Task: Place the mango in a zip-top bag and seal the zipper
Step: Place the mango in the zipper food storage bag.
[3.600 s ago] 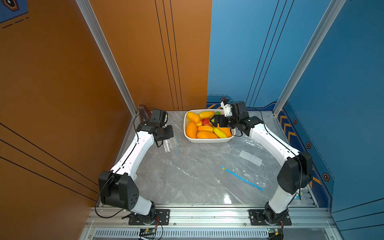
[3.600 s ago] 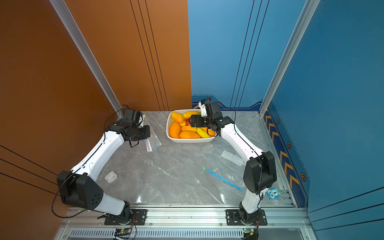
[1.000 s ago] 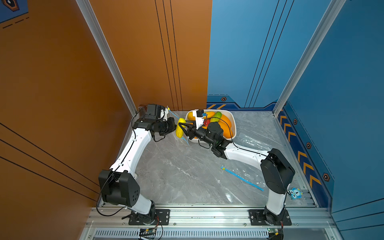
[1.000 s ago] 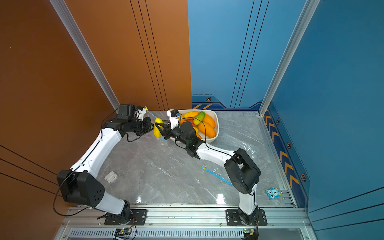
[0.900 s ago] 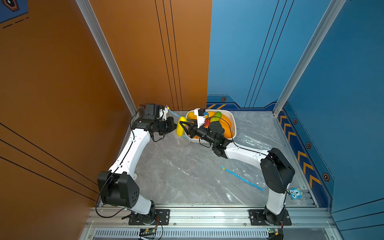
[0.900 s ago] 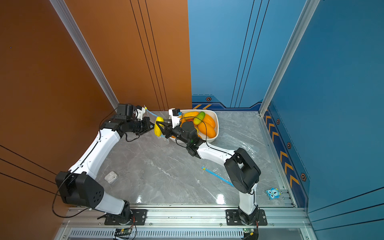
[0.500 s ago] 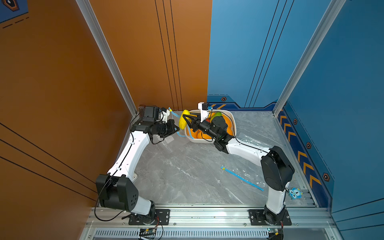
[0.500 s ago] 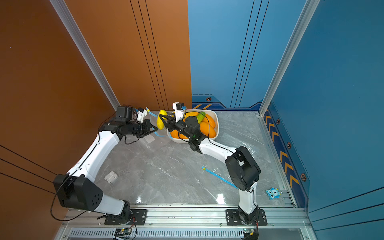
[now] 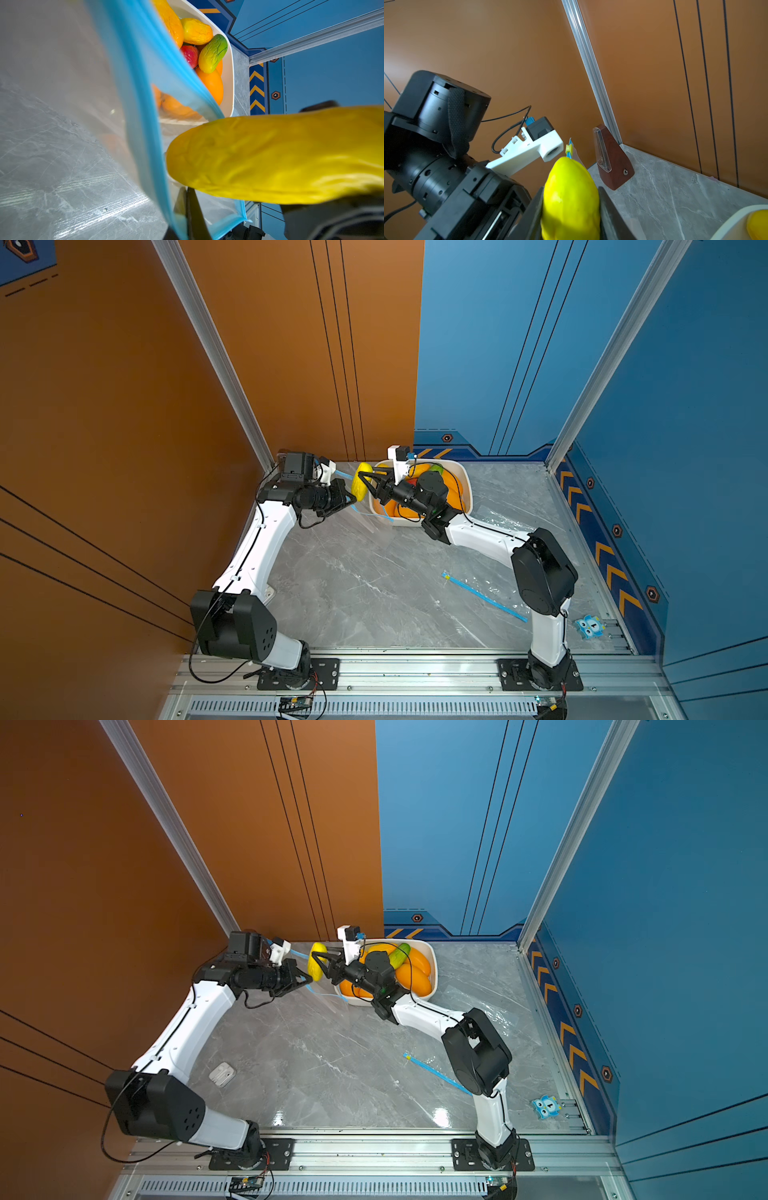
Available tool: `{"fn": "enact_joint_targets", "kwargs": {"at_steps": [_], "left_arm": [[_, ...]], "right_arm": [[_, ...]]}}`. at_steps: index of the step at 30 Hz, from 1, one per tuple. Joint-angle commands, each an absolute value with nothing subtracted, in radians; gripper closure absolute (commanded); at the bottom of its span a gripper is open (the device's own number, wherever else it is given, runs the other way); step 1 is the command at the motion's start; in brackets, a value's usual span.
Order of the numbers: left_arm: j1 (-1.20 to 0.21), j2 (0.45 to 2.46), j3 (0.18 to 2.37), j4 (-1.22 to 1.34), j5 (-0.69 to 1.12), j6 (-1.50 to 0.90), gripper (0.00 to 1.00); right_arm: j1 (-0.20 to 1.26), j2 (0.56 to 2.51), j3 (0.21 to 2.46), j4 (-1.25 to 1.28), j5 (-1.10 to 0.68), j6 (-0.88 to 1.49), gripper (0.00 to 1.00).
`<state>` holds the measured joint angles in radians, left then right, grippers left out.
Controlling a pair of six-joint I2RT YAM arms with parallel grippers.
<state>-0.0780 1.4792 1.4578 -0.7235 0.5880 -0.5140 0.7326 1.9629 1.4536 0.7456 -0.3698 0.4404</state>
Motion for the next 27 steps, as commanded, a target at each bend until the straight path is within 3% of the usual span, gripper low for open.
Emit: {"fn": "enact_joint_targets", "kwargs": {"at_steps": [1,4,7,9,12,16,22,27], "left_arm": [[-0.062,1.469,1.527,-0.686,0.604,-0.538,1.0],[-0.057,1.485,1.558,-0.685,0.603,-0.554,1.0],[-0.055,1.51,1.6,-0.685,0.611,-0.566,1.0],[-0.051,1.519,1.617,-0.686,0.614,-0.569,1.0],[-0.039,1.523,1.62,-0.686,0.619,-0.565,1.0],[-0.021,1.513,1.581,-0.685,0.619,-0.554,1.0],[-0.001,1.48,1.501,-0.685,0.606,-0.542,1.0],[0.003,1.465,1.47,-0.686,0.589,-0.531,1.0]], "right_arm": [[0.745,1.95,1.451,0.603,-0.449,0.36,0.81],[0.753,1.95,1.521,0.367,-0.494,0.208,0.65],[0.745,1.956,1.59,0.208,-0.495,0.134,0.22],[0.728,1.939,1.592,0.204,-0.495,0.145,0.03],[0.709,1.908,1.602,0.188,-0.478,0.207,0.0],[0.661,1.842,1.635,0.014,-0.401,0.23,0.03],[0.543,1.682,1.548,-0.262,-0.154,0.247,0.0],[0.401,1.903,1.756,-0.642,-0.065,0.115,0.0]]}}
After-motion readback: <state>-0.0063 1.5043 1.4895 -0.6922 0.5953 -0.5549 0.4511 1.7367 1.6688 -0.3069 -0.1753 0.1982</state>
